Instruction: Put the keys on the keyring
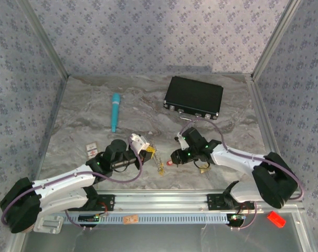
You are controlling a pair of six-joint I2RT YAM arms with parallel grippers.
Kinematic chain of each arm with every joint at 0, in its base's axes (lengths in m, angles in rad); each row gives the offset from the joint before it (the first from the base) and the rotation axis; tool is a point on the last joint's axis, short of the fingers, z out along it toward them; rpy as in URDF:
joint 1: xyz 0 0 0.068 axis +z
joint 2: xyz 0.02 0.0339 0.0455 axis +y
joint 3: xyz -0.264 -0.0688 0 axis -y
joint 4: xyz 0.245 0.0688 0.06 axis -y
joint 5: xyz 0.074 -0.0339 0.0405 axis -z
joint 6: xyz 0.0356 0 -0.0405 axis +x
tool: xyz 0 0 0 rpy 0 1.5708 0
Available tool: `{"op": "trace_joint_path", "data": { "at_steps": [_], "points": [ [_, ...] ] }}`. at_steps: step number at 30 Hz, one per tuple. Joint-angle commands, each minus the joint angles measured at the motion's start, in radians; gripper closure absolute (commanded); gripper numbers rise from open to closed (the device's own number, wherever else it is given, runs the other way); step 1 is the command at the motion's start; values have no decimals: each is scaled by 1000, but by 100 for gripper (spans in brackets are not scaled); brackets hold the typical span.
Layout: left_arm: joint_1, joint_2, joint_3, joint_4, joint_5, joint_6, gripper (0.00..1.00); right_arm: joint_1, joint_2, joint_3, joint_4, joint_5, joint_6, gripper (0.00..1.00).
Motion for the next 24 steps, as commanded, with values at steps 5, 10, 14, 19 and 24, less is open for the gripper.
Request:
{"op": "trace_joint_path", "data": {
  "at_steps": [5, 10, 14, 19, 24],
  "points": [
    [-4, -1, -17, 97, 20, 4, 100, -34, -205, -32, 227, -268, -128, 55],
    [-4, -1, -28, 110, 25, 9, 100, -36, -128, 47, 238, -406, -124, 52],
    [-5, -2, -31, 110, 28, 9, 100, -23, -53, 102, 213, -430, -117, 52],
    [-4, -7, -36, 112, 27, 9, 100, -2, -6, 131, 202, -425, -116, 55],
    [-4, -3, -37, 116, 29, 11, 100, 0, 30, 145, 159, -369, -124, 57]
  ]
}}
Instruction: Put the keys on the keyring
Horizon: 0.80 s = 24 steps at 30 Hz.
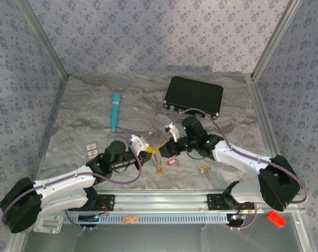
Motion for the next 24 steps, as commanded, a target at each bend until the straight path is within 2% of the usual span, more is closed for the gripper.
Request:
{"op": "trace_joint_path", "data": {
  "at_steps": [1, 7, 10, 13, 15, 19, 24],
  "points": [
    [-5, -3, -2, 56, 25, 8, 100, 6, 31, 32, -38, 13, -15, 57],
    [-4, -2, -2, 55, 23, 10, 100, 26, 69, 53, -49, 1, -22, 58],
    [-4, -3, -2, 52, 20, 10, 100, 29, 64, 51, -29, -29, -21, 67],
    [-4, -1, 0, 46, 14, 9, 100, 32, 56, 47, -33, -33, -31, 81],
    [-4, -1, 4, 36, 8, 9, 100, 34, 48, 44, -41, -32, -41, 85],
    [-4, -2, 10, 19, -4, 5, 100, 62, 17, 37, -79, -2, -122, 87],
    [-4, 0, 18, 3, -10, 1, 100, 131, -40, 22, -115, 94, -285, 89]
  ]
}}
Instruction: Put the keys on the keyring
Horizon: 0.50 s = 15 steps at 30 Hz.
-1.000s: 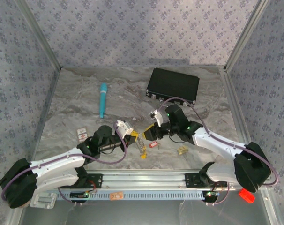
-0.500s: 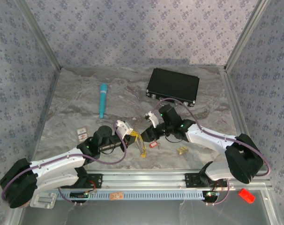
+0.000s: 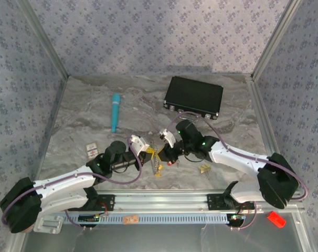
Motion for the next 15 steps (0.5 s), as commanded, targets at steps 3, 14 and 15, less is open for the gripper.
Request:
{"op": "trace_joint_path", "data": {
  "at_steps": [3, 14, 15],
  "points": [
    [-4, -2, 20, 11, -10, -1, 100, 60, -60, 1, -67, 99, -189, 87],
    [-2, -2, 15, 11, 1, 0, 100, 178, -114, -45, -43, 209, -382, 64],
    [-2, -2, 13, 11, 3, 1, 100, 187, -123, -52, -44, 213, -395, 63]
  ]
}}
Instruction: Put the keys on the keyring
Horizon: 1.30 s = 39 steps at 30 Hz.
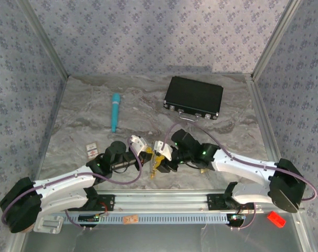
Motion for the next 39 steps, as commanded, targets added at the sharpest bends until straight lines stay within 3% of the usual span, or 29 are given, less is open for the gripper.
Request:
{"op": "trace_joint_path", "data": {
  "at_steps": [1, 5, 12, 26, 39],
  "points": [
    [3, -4, 13, 12, 7, 1, 100, 22, -41, -29, 10, 34, -90, 62],
    [3, -6, 2, 32, 23, 14, 100, -7, -110, -66, 39, 48, -78, 61],
    [3, -14, -33, 105, 65, 46, 100, -163, -194, -197, 261, 15, -3, 66],
    [3, -8, -90, 200, 145, 122, 100, -199, -10, -149, 370, -227, -20, 67],
    [3, -15, -93, 201, 171, 144, 100, -193, 61, -106, 361, -275, -44, 80]
  ]
}}
